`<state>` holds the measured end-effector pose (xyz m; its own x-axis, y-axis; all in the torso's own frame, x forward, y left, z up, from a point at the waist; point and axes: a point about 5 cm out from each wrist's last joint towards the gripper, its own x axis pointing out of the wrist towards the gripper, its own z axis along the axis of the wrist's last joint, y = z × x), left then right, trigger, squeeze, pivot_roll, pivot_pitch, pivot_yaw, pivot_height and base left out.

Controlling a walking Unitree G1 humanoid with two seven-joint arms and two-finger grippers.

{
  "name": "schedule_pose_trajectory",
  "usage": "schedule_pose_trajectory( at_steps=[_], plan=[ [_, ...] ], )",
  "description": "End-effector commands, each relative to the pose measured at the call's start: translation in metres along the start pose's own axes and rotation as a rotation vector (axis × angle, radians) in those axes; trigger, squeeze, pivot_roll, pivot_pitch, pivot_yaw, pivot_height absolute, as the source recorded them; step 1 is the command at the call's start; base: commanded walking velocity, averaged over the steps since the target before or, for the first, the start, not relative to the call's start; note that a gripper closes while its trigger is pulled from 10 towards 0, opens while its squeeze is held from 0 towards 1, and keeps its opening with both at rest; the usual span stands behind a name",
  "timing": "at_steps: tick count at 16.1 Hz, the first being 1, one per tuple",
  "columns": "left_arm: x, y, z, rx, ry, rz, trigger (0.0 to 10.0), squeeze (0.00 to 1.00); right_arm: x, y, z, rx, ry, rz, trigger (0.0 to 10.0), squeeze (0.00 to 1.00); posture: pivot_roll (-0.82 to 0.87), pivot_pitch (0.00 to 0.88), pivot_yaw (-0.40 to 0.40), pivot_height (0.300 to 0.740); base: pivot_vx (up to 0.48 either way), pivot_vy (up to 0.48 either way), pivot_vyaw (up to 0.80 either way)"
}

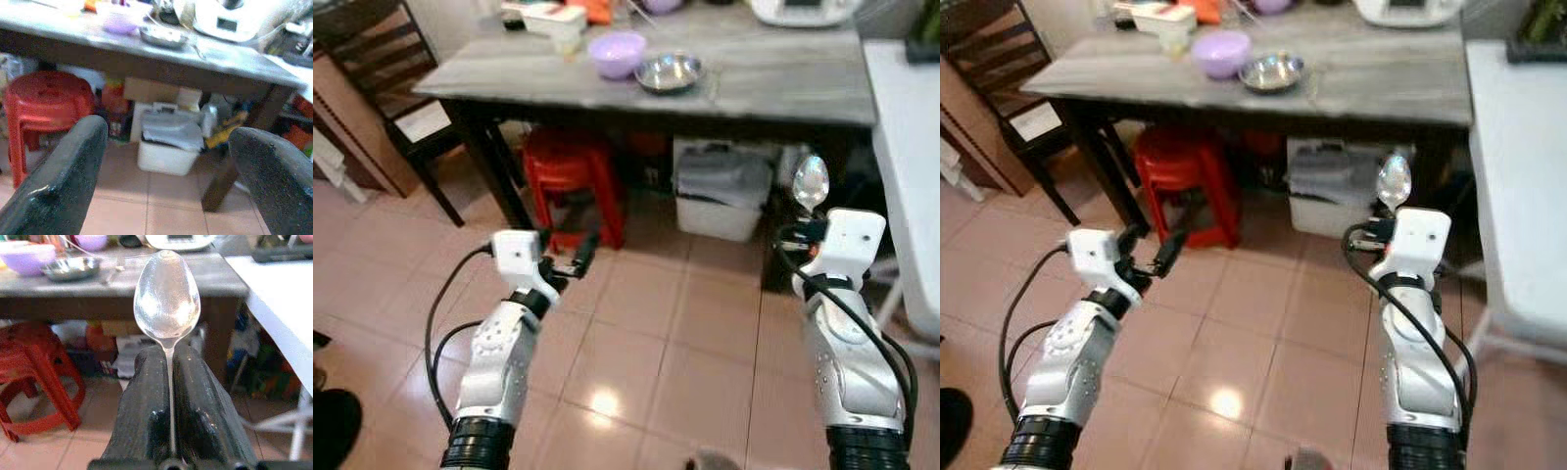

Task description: Setting the table

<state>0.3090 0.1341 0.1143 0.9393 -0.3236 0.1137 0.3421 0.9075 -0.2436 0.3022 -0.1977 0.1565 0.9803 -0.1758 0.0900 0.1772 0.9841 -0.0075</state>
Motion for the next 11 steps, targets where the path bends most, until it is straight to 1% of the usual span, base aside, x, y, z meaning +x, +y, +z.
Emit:
schedule_pose_trajectory(
  at_steps=[1,2,8,9,11],
  plan=[
    [-0.0071,0.0166,0.0057,0.027,-0.010,0.051,10.0,0.00,0.0001,0.0150,0.0084,0.016,-0.038,0.044,10.0,0.00,-0.11,0.119,0.108,0.740,0.472,0.000,0.80],
    [-0.0070,0.0166,0.0058,0.027,-0.011,0.051,10.0,0.00,0.0001,0.0150,0.0085,0.016,-0.038,0.044,10.0,0.00,-0.11,0.119,0.108,0.740,0.472,0.000,0.80],
    [-0.0068,0.0149,0.0053,0.027,-0.009,0.044,10.0,0.00,-0.0002,0.0145,0.0065,0.040,-0.025,0.039,10.0,0.00,-0.11,0.119,0.107,0.740,0.472,0.000,0.00],
    [-0.0067,0.0147,0.0051,0.027,-0.009,0.043,10.0,0.00,-0.0001,0.0147,0.0064,0.041,-0.025,0.040,10.0,0.00,-0.11,0.119,0.107,0.740,0.472,0.000,-0.43],
    [-0.0068,0.0142,0.0048,0.025,-0.008,0.042,10.0,0.00,0.0002,0.0153,0.0061,0.042,-0.022,0.043,10.0,0.00,-0.11,0.116,0.104,0.740,0.472,0.000,-0.80]
  ],
)
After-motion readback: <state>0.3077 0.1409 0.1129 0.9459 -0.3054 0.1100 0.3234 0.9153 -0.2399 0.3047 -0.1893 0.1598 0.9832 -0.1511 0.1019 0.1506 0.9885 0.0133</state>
